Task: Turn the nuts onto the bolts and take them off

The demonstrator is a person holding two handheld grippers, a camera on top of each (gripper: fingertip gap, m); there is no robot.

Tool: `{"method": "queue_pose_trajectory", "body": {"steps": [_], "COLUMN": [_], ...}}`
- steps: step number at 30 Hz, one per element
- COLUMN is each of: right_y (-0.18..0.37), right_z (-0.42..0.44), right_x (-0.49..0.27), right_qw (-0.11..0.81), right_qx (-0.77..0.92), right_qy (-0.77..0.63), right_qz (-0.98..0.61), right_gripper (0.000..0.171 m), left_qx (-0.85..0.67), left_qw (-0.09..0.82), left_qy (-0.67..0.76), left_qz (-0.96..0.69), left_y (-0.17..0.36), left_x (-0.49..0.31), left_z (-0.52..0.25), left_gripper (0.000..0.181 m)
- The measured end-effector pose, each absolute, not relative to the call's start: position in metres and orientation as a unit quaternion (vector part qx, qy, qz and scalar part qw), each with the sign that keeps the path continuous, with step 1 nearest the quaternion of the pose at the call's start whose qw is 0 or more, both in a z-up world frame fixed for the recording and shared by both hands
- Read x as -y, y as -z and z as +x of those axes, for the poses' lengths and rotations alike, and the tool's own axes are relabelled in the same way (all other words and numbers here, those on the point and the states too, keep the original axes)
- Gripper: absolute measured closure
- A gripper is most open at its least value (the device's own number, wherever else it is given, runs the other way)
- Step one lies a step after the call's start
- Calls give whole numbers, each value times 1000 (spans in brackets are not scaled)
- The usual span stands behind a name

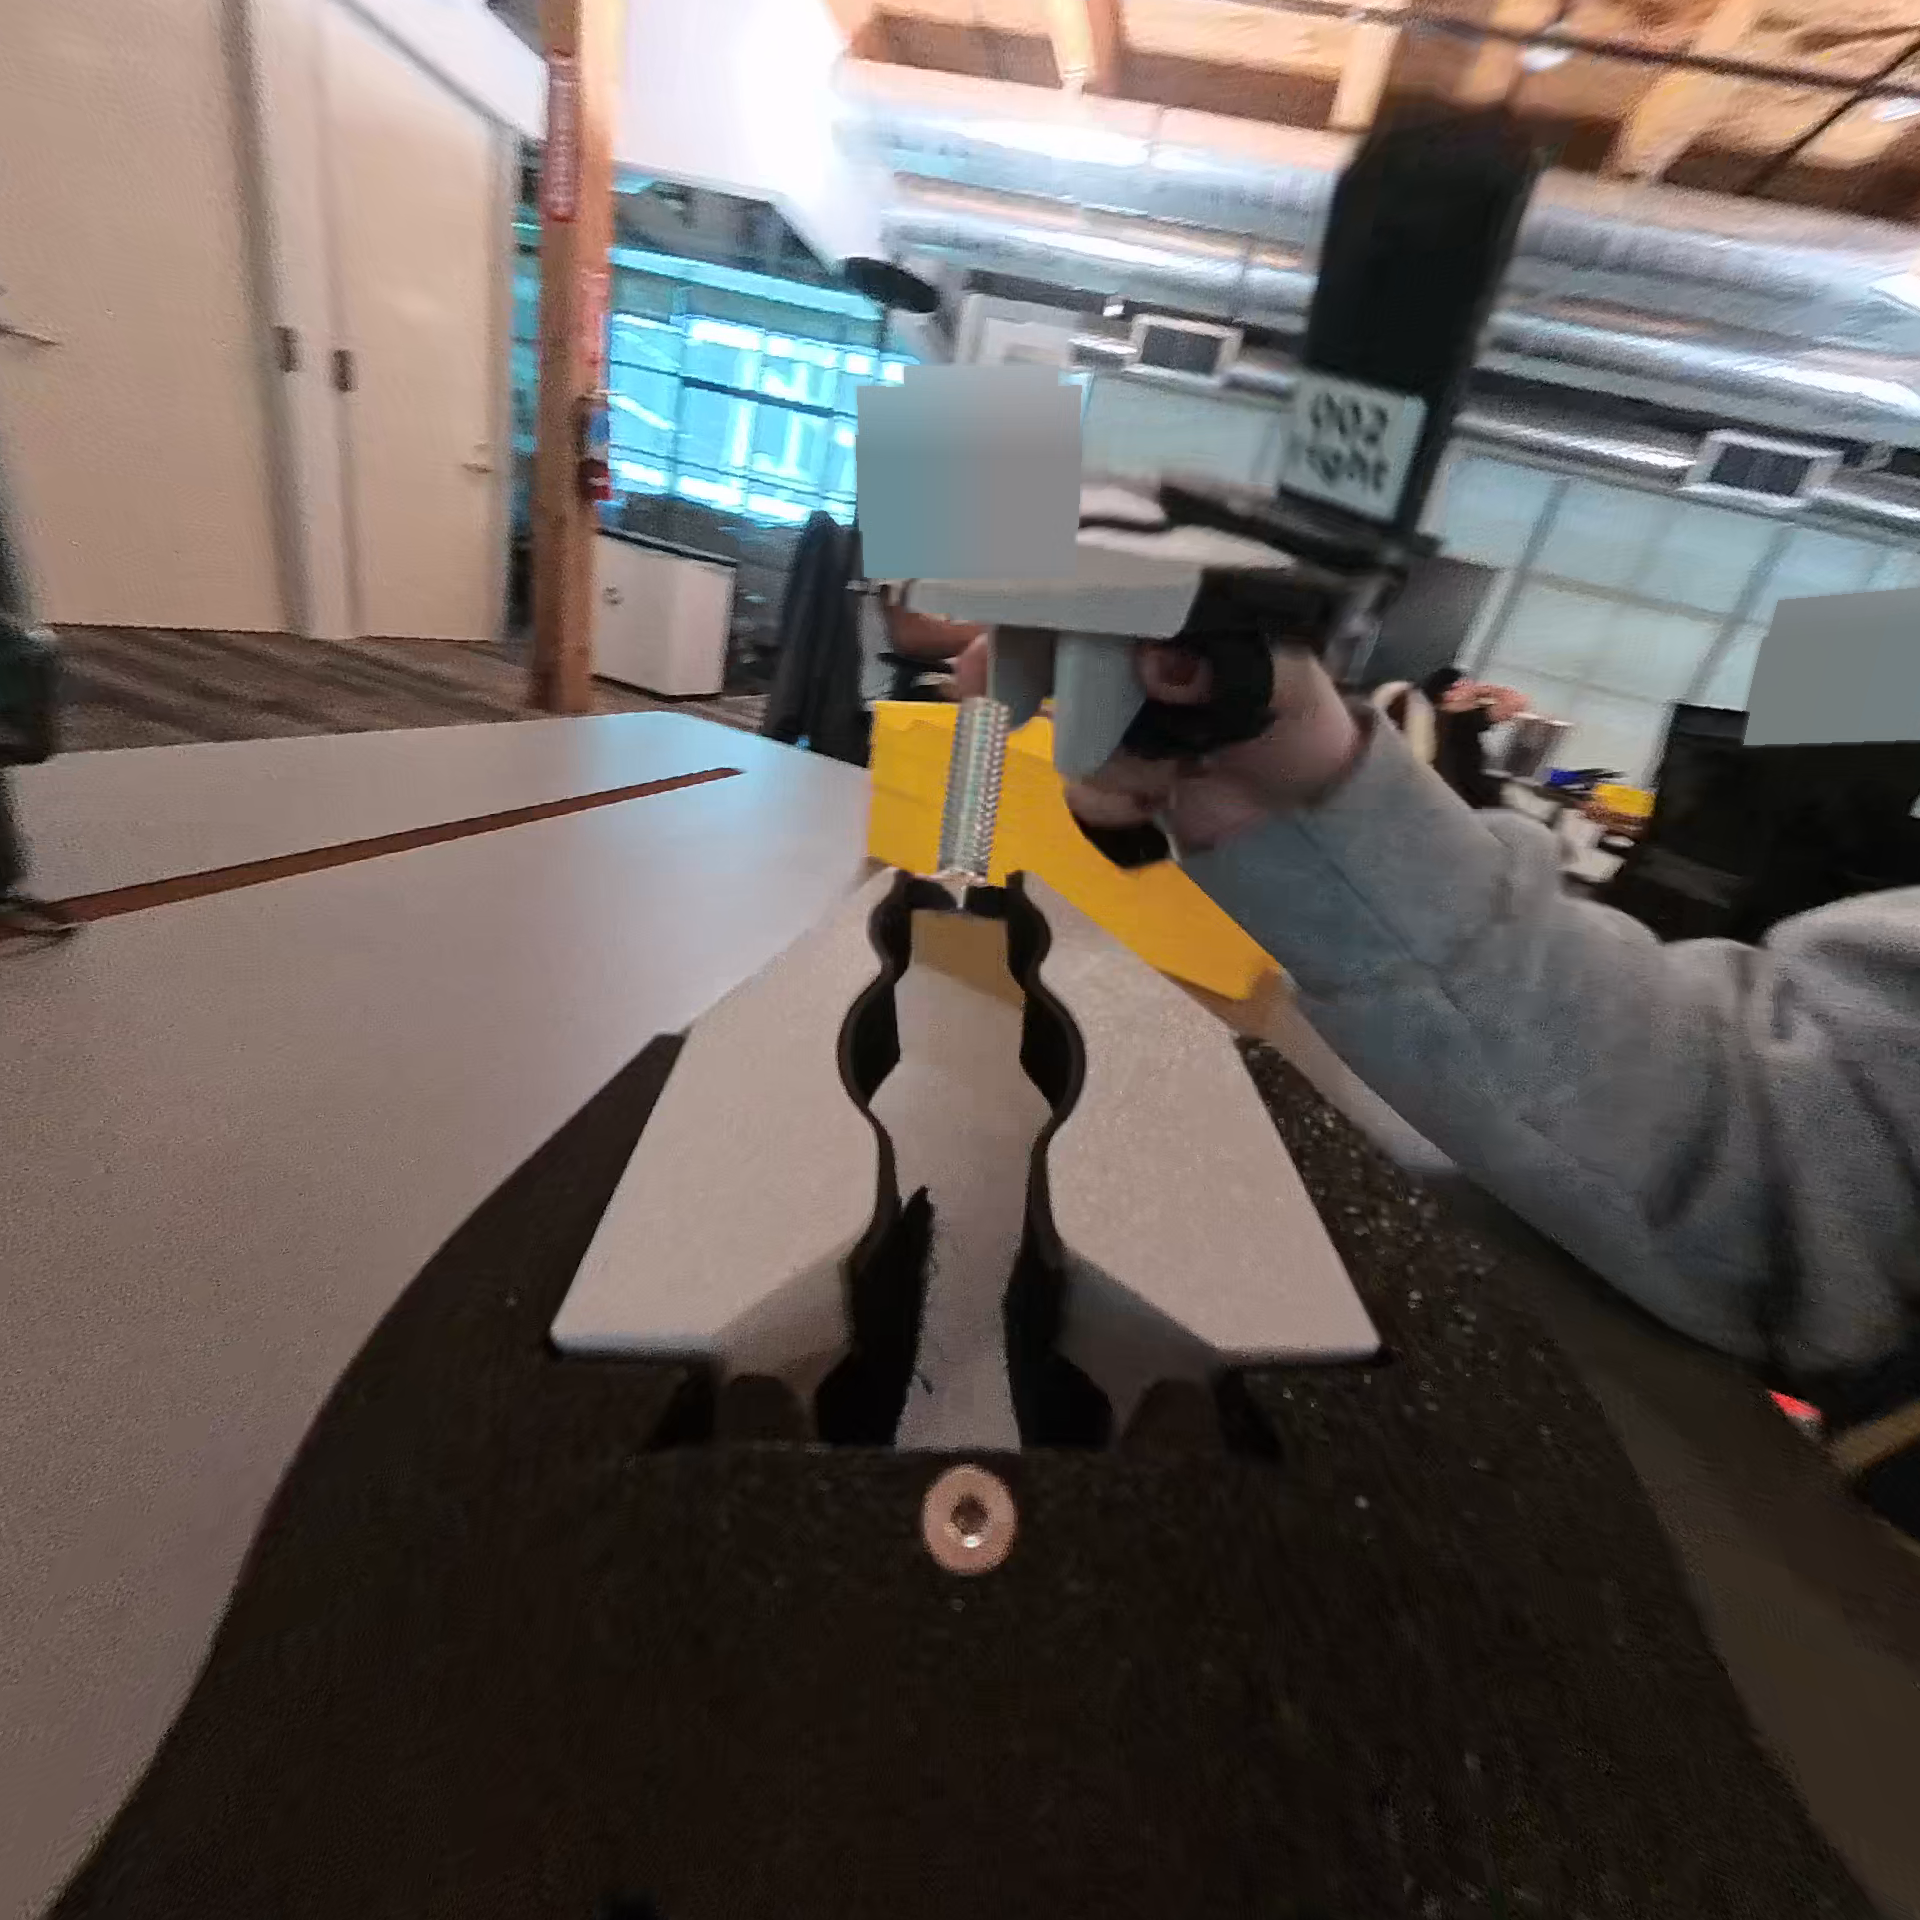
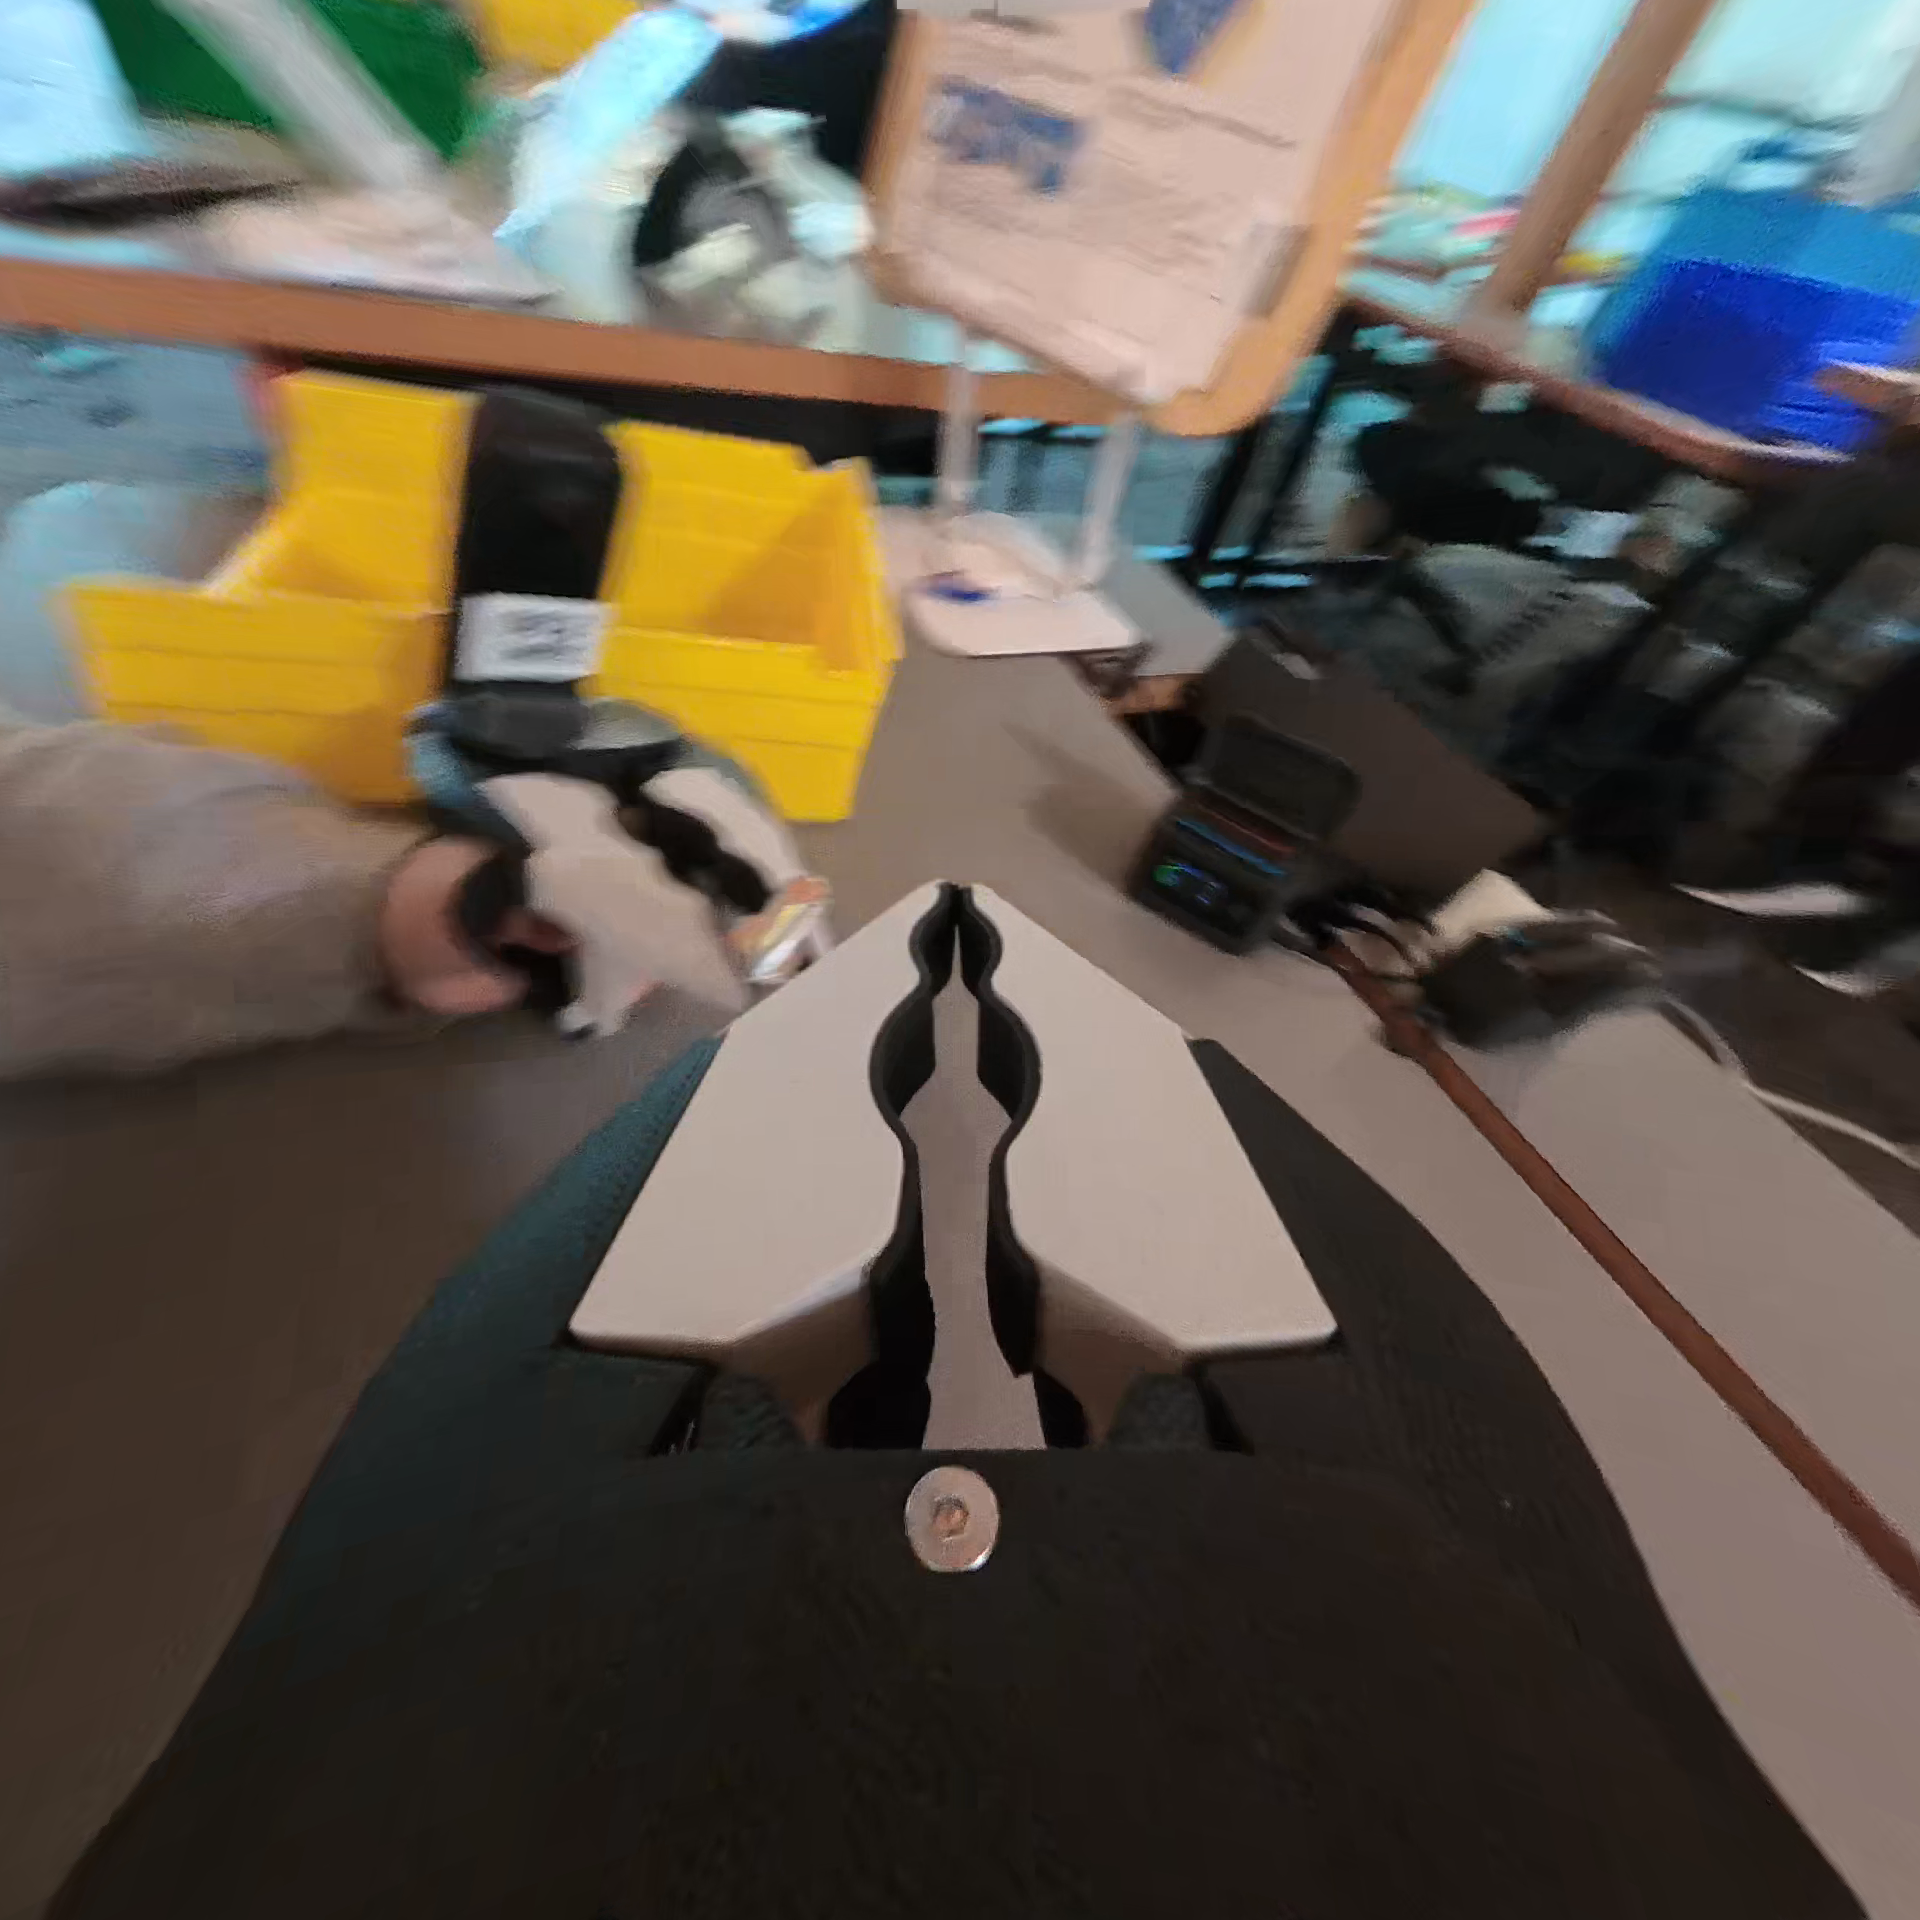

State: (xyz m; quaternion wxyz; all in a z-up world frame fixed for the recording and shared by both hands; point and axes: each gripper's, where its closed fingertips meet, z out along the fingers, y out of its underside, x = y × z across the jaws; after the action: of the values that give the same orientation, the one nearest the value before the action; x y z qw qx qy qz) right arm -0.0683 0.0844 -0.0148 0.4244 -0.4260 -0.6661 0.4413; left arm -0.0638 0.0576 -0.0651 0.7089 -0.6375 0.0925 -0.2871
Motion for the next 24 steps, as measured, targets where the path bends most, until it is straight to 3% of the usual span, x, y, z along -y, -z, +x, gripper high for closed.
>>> {"method": "queue_pose_trajectory", "body": {"steps": [5, 8, 10, 14, 16, 20, 24], "right_y": [56, 73, 78, 97, 112, 154, 135], "right_z": [-73, -79, -79, -19, 4, 6, -19], "right_x": [-131, -104, -64, 52, 96, 128, 105], "right_qw": [611, 619, 540, 199, 155, 242, 384], "right_qx": [432, 532, 626, 746, 777, 829, 763], "right_qy": [-426, -373, -409, -541, -529, -428, -435], "right_qz": [-509, -441, -386, -333, -304, -265, -286], "right_gripper": [171, 171, 171, 144, 127, 126, 137], "left_qx": [-68, -52, -46, -33, -29, -35, -43], "left_qw": [729, 737, 737, 734, 735, 734, 732], "left_qy": [188, 145, 136, 149, 150, 154, 161], "left_qz": [-655, -658, -661, -662, -661, -661, -661], "left_y": [67, 67, 68, 69, 69, 69, 69], "left_x": [-60, -60, -61, -62, -62, -61, -59], "left_z": [-83, -93, -97, -101, -102, -100, -96], "left_gripper": [166, 165, 165, 165, 165, 166, 166]}}
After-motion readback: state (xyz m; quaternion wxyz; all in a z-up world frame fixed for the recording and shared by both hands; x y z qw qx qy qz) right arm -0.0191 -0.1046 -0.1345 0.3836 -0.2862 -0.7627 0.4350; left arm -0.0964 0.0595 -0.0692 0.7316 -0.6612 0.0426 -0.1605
